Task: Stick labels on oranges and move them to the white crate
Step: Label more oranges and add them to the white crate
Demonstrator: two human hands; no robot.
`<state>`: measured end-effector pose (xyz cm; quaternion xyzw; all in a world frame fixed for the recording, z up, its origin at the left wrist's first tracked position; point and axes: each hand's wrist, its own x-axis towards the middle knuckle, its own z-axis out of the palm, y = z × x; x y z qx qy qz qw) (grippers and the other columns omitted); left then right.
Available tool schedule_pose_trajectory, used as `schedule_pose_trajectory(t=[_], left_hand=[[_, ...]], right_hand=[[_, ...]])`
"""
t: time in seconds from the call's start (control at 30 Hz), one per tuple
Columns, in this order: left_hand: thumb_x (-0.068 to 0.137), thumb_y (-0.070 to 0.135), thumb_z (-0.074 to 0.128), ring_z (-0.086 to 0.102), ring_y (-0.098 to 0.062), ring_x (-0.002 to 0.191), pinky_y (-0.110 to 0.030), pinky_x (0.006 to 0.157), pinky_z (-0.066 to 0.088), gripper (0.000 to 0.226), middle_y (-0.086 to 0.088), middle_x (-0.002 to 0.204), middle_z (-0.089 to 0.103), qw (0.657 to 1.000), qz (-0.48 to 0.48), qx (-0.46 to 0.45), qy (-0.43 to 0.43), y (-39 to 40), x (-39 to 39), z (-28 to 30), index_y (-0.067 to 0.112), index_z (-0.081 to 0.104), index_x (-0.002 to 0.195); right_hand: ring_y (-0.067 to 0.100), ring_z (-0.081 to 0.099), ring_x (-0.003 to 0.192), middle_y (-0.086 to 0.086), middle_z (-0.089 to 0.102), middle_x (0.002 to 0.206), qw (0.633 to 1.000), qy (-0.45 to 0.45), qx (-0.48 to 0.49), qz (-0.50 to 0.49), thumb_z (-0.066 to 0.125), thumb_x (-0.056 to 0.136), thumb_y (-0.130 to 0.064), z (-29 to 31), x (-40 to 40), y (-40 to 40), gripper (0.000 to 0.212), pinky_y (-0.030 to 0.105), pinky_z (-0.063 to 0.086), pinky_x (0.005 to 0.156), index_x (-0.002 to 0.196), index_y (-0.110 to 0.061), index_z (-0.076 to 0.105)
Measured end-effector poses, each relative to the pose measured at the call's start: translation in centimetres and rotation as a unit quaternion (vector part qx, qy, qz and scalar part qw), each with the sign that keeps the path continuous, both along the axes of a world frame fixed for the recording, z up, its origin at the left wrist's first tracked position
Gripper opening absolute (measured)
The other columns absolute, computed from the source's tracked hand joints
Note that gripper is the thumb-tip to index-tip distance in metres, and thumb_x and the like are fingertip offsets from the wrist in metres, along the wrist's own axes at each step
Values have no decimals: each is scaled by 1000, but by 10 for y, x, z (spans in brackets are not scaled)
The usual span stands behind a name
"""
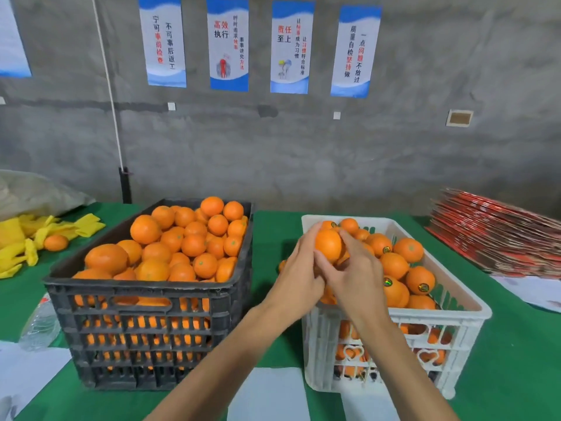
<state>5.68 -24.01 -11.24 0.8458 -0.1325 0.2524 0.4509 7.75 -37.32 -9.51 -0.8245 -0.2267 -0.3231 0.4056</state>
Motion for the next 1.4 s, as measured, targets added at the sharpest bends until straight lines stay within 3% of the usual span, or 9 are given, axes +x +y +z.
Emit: schedule_pose_trajectory(t=[0.07,0.17,0.27,0.57,0.77,0.9,1.07,1.2,1.4], left_hand=[[93,15,62,38,-8,143,-33,116,38,86,17,161,22,997,-10,67,25,1,12,13,39,11,158],[95,33,66,34,-18,146,-35,119,33,78,7,162,24,984,68,161,27,27,23,22,28,20,157],[97,35,64,38,-22,143,-35,117,34,63,-4,156,39,971,167,166,53,74,24,27,18,37,152],[99,12,49,58,-33,116,-33,84,46,51,-14,142,55,853,214,242,410,199,43,12,22,46,149],[87,22,80,48,-37,136,-46,102,51,81,-9,160,35,774,208,352,484,220,67,14,28,36,156],[83,23,82,54,-36,127,-45,102,50,76,-15,144,49,814,275,326,395,217,58,23,18,45,149],[81,37,83,53,-33,118,-42,94,49,68,-12,130,47,927,323,191,15,162,12,47,21,53,140],[85,25,76,54,-29,117,-42,88,50,61,-7,131,47,941,294,152,-75,95,-27,39,16,54,141],[95,14,66,54,-29,115,-35,78,57,55,-14,132,50,917,268,262,-137,38,-54,-27,5,48,146]], right_hand=[[28,64,108,8,67,122,999,3,-32,-26,70,93,-41,7,15,-14,49,36,52,84,131,-13,59],[38,55,122,14,42,153,987,30,-107,-114,60,100,-20,3,38,-31,53,41,49,85,148,-7,42],[42,65,104,7,28,165,970,39,-148,-190,55,101,-21,1,52,-31,48,39,47,64,148,-14,45],[17,69,102,-11,41,158,981,-20,-193,9,47,104,-39,3,32,86,41,33,57,78,141,-25,58],[18,62,120,-13,37,159,972,11,-229,45,41,105,-42,-15,32,116,44,36,52,96,145,-28,52],[17,59,124,-11,39,158,973,27,-221,61,43,105,-41,-23,33,112,44,37,50,102,146,-26,52],[7,54,128,-10,47,153,985,61,-81,140,43,105,-49,-18,25,111,51,34,45,108,151,-27,45],[-27,45,111,-27,51,136,967,124,75,208,35,96,-73,-20,2,106,67,23,40,106,153,-37,36],[-3,47,134,-14,52,149,962,153,159,162,36,100,-66,-81,-36,72,63,18,44,108,154,-35,37]])
